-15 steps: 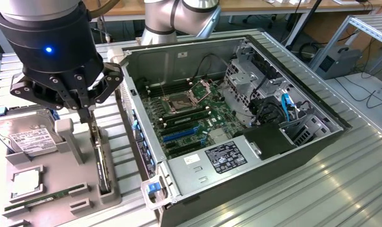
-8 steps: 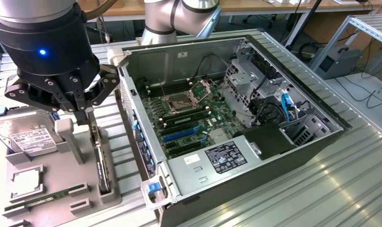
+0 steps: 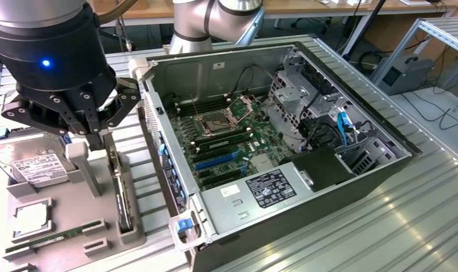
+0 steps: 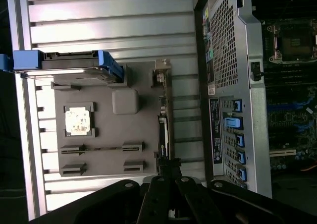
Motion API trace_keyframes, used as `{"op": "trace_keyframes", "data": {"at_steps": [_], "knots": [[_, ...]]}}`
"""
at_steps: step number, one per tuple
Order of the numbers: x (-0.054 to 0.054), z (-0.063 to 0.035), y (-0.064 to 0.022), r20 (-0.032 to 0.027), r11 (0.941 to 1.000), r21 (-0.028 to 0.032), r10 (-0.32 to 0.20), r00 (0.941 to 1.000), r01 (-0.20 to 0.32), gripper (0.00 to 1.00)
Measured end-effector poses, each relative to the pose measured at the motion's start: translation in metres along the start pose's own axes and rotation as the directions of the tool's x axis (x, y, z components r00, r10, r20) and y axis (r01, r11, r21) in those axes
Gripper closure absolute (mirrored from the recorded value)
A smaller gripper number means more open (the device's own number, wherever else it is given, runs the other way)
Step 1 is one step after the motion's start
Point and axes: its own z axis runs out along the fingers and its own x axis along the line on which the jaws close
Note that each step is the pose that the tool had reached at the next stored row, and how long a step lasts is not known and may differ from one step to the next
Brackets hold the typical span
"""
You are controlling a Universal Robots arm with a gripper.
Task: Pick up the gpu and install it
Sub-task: 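Pick up the gpu and move the gpu toward the slot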
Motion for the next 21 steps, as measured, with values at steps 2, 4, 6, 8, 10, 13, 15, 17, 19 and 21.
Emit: {"op": "trace_keyframes", "data": {"at_steps": [2,4,6,8,10,13,15,17,19,21], "knots": [[0.0000,0.0000,0.0000,0.0000,1.0000,0.0000,0.000,1.0000,0.000,0.89],[0.0000,0.0000,0.0000,0.0000,1.0000,0.0000,0.000,1.0000,0.000,0.89],[0.0000,0.0000,0.0000,0.0000,1.0000,0.0000,0.000,1.0000,0.000,0.89],[0.0000,0.0000,0.0000,0.0000,1.0000,0.0000,0.000,1.0000,0.000,0.89],[0.0000,0.0000,0.0000,0.0000,1.0000,0.0000,0.000,1.0000,0.000,0.83],[0.0000,0.0000,0.0000,0.0000,1.0000,0.0000,0.000,1.0000,0.000,0.71],[0.0000,0.0000,0.0000,0.0000,1.0000,0.0000,0.000,1.0000,0.000,0.64],[0.0000,0.0000,0.0000,0.0000,1.0000,0.0000,0.000,1.0000,0.000,0.64],[0.0000,0.0004,0.0000,0.0000,1.0000,0.0000,0.000,1.0000,0.000,0.64],[0.0002,0.0074,-0.0003,0.0000,1.0000,0.0000,0.000,1.0000,0.000,0.64]]}}
